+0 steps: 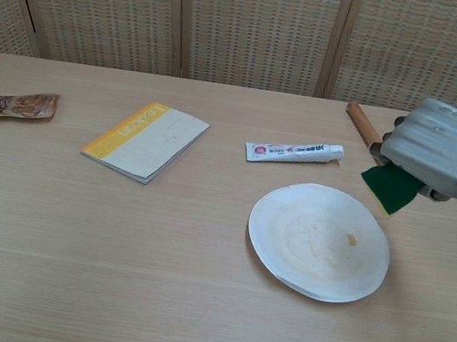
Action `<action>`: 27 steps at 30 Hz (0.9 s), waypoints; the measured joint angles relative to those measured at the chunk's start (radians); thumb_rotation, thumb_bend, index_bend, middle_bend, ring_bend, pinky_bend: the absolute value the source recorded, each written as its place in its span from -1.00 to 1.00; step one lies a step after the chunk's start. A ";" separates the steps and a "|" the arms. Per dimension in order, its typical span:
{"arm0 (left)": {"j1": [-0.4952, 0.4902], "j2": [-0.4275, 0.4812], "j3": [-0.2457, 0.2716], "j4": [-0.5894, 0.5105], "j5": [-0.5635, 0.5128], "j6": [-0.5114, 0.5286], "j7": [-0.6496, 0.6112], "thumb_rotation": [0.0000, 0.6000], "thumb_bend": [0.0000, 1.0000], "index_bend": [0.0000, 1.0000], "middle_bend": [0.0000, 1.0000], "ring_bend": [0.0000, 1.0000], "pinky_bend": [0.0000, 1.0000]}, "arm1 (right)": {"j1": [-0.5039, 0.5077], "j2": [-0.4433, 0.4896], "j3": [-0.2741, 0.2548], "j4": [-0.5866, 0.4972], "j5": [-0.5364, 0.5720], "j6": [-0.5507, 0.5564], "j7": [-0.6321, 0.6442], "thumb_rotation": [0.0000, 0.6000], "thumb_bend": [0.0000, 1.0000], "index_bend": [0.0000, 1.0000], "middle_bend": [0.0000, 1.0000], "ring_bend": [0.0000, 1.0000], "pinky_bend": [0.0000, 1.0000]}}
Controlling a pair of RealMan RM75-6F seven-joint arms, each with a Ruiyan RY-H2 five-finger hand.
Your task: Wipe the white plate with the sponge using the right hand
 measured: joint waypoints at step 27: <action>0.012 -0.007 0.015 0.079 0.015 0.008 -0.078 1.00 -1.00 -1.00 -1.00 -1.00 -1.00 | 0.092 -0.119 -0.105 0.118 -0.091 -0.125 -0.509 1.00 -0.32 -0.08 0.12 -0.04 0.71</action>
